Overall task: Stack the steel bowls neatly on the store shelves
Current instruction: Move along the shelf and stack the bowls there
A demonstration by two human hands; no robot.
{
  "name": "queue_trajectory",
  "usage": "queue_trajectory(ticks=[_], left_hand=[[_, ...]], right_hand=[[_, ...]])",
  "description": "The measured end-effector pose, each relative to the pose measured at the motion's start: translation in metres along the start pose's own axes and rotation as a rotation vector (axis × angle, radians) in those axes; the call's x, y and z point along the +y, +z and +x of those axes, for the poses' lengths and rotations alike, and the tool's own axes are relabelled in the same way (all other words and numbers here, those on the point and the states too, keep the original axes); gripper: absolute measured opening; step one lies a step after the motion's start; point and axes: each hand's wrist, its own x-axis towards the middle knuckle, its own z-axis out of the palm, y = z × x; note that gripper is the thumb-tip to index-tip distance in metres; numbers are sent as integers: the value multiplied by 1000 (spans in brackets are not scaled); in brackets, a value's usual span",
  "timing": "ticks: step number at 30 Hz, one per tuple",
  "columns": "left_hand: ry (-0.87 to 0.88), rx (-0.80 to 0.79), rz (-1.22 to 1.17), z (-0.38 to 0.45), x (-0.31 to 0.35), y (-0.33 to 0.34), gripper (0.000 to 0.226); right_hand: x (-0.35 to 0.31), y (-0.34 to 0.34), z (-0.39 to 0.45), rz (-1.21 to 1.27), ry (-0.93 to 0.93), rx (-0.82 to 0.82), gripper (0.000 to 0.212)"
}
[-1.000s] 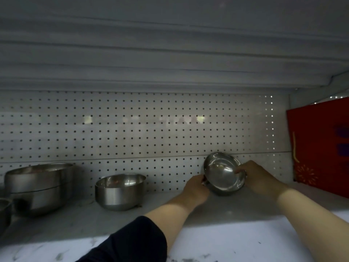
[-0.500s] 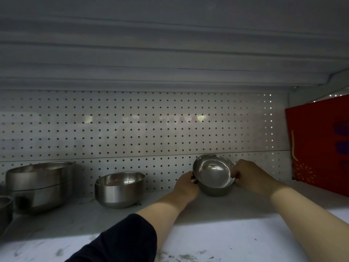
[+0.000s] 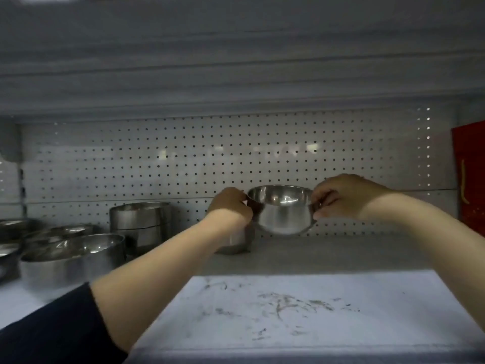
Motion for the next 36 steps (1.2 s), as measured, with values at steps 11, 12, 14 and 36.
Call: queue_trajectory(ticks=[11,12,14,36], left_hand=[[-98,-5,-103,-76,-82,-68,29],[-94,-4,-107,-77,-87,-70,30],[-90,-13,-130,-82,-96,-72,30],[150,18,144,-55,-127,-57,35]], right_hand=[[-90,56,-10,31,-134,-85,9],[-92,57,-12,42,-130,-78,9],[-98,59,-19,56,-121,-83,11],[-92,105,-14,202,33,292,36]])
